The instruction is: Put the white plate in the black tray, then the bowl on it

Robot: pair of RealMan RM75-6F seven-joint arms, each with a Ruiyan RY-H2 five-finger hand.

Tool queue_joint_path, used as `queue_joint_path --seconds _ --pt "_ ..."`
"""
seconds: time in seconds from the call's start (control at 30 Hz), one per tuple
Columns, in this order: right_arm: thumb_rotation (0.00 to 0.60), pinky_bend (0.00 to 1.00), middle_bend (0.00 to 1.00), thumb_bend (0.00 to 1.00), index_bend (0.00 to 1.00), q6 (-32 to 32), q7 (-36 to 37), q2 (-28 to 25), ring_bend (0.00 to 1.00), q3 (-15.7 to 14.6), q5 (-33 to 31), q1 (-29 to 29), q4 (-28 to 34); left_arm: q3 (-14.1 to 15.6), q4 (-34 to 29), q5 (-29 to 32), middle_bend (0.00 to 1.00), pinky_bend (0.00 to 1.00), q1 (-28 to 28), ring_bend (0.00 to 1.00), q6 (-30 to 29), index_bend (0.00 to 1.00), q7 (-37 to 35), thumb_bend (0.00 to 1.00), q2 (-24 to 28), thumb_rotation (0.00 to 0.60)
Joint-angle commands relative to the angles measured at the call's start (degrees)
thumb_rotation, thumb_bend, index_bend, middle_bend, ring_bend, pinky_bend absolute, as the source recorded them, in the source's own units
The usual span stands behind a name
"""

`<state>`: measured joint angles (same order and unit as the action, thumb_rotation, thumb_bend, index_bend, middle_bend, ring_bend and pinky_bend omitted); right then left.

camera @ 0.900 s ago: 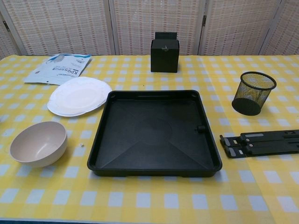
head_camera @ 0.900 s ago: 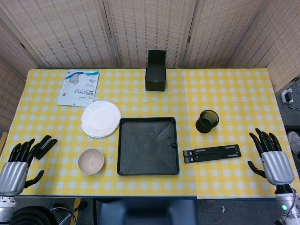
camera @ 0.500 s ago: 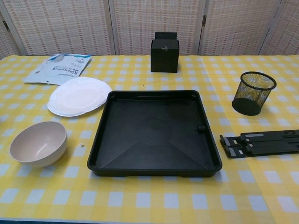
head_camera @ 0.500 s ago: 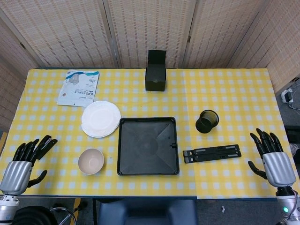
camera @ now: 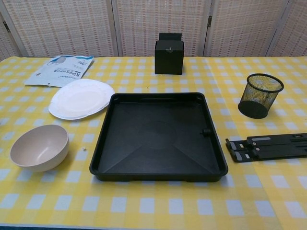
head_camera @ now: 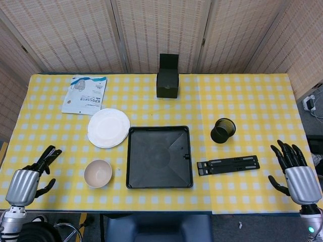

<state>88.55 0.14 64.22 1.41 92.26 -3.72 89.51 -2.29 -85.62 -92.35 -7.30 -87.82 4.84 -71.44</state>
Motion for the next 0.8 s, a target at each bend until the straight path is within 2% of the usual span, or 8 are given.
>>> queue_joint_path --seconds 0.03,0.1,0.17,0.33,0.53,0.7,0.8 --pt "0.600 0.00 0.00 0.31 0.00 -0.2 0.6 -0.2 0.00 0.3 -0.5 0.0 0.0 -1.6 4.4 -0.5 1.00 1.00 -1.0 1.00 -1.7 0.53 -2.5 0.32 -2.9 0.600" --pt "0.600 0.00 0.00 0.31 0.00 -0.3 0.6 -0.2 0.00 0.4 -0.7 -0.1 0.0 -1.4 6.9 -1.5 1.00 1.00 -2.0 1.00 -1.1 0.58 -5.2 0.32 -3.6 0.600" --pt "0.600 0.00 0.00 0.31 0.00 -0.5 0.5 -0.1 0.00 0.5 -0.9 -0.2 -0.1 -1.2 7.7 -1.3 1.00 1.00 -3.2 1.00 1.1 0.58 -5.9 0.31 -3.4 0.600" --pt "0.600 0.00 0.00 0.31 0.00 -1.4 -0.4 0.4 0.00 0.4 -1.0 -0.6 0.1 -2.4 7.6 -0.5 1.00 1.00 -6.6 1.00 5.5 0.57 -0.6 0.32 -3.9 0.600" --pt "0.600 0.00 0.00 0.31 0.00 -3.2 -1.3 0.8 0.00 0.1 -1.0 -1.3 -0.1 -4.1 6.6 2.5 1.00 1.00 -11.6 1.00 13.5 0.56 0.6 0.32 -3.4 0.600" --pt "0.600 0.00 0.00 0.31 0.00 -2.3 -1.4 0.7 0.00 -0.2 -0.3 -1.0 0.1 -4.2 9.9 5.5 1.00 1.00 -15.9 1.00 22.0 0.50 2.0 0.32 -4.4 0.600" --pt "0.600 0.00 0.00 0.31 0.00 -2.5 -1.4 0.8 0.00 -0.5 0.1 -1.0 0.2 -4.8 14.1 6.5 1.00 1.00 -17.9 1.00 24.0 0.49 1.2 0.32 -7.1 0.600"
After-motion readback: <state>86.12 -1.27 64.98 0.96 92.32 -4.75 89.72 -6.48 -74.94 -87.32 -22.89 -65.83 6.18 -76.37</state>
